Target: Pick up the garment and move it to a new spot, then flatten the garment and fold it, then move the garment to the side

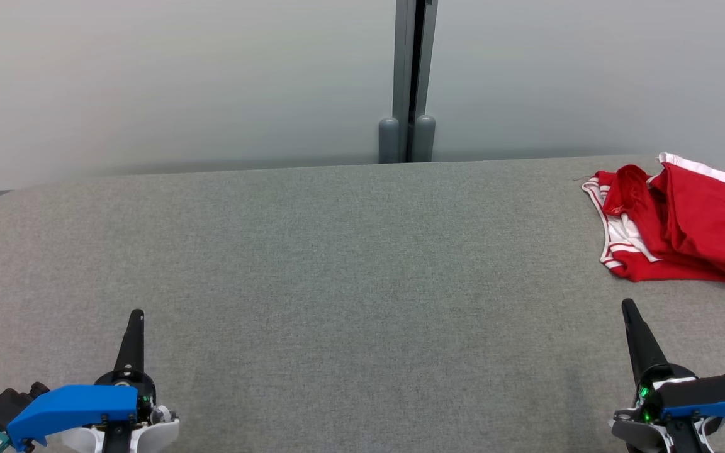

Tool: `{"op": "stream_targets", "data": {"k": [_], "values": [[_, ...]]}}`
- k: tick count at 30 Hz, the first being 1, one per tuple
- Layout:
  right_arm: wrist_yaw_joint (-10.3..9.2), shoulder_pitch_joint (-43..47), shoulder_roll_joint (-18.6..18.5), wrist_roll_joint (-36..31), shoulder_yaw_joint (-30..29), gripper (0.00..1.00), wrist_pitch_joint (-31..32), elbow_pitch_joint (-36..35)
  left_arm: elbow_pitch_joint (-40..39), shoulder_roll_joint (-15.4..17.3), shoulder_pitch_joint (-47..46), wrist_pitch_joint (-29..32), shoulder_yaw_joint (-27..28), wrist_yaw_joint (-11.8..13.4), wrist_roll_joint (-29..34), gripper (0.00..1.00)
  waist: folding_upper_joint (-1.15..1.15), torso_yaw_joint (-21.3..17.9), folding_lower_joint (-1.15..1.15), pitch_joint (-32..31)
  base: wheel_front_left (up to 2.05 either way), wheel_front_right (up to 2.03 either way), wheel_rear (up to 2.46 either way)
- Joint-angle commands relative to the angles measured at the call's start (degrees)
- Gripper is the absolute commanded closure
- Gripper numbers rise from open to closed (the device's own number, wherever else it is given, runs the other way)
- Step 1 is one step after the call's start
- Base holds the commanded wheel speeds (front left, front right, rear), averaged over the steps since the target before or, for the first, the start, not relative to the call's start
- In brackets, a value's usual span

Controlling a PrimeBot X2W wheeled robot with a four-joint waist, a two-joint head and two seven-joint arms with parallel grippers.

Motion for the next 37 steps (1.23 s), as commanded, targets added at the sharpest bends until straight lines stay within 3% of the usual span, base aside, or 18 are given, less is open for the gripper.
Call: {"op": "stream_targets", "data": {"k": [1, 37], "values": [[0.02, -1.4, -0.2, 1.6, -0.2, 1.0, 0.4, -0.1, -0.5, 0.0, -1.4, 0.4, 0.2, -0.5, -1.3, 1.0, 0.0, 0.0, 0.0, 0.0, 0.0, 0.0, 0.0], [0.02, -2.0, -0.1, 15.0, -0.7, 1.0, 3.5, 0.2, -0.3, -1.1, -2.5, 3.5, 2.3, -2.3, -13.6, 1.0, 0.0, 0.1, 0.0, -0.5, 0.0, 0.0, 0.0]]}}
